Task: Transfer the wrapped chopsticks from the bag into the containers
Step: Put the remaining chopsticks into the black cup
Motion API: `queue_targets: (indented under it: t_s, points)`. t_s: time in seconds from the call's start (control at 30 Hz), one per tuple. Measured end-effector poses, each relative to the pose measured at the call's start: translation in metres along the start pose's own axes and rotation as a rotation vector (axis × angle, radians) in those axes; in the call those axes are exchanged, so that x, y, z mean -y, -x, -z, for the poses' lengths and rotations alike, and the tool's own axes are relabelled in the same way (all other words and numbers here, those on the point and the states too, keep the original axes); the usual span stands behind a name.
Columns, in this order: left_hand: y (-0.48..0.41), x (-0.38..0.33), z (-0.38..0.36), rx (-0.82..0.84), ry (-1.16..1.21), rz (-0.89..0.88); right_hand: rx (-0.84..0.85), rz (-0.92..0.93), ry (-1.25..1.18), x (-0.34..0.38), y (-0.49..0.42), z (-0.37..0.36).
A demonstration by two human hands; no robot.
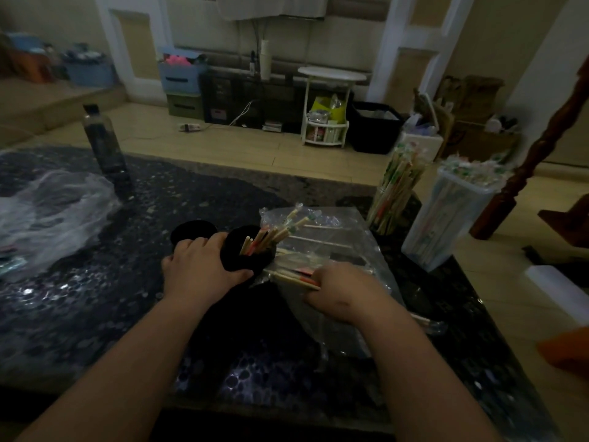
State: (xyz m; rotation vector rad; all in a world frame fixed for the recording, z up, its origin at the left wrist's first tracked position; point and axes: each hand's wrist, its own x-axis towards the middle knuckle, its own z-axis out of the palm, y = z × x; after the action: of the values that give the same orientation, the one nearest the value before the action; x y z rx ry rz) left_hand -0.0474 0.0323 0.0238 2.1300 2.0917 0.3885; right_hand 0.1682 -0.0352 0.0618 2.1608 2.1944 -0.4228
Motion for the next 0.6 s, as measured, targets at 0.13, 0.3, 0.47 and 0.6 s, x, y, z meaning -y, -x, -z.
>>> queue_targets:
  t_s: [0.13, 0.3, 0.47, 0.6]
  points:
    - [0.001, 0.001, 0.001, 0.017, 0.010, -0.004, -0.098, 0.070, -0.021, 0.012, 0.012, 0.023]
    - [0.001, 0.001, 0.000, -0.002, 0.009, -0.002, -0.335, 0.169, 0.042, 0.022, 0.031, 0.048]
    - [-0.001, 0.001, -0.001, 0.002, -0.014, 0.004, -0.623, 0.239, 0.084, 0.024, 0.025, 0.040]
    - [-0.002, 0.000, 0.002, 0.042, -0.018, 0.017, -0.841, 0.378, 0.049, 0.021, 0.008, 0.022]
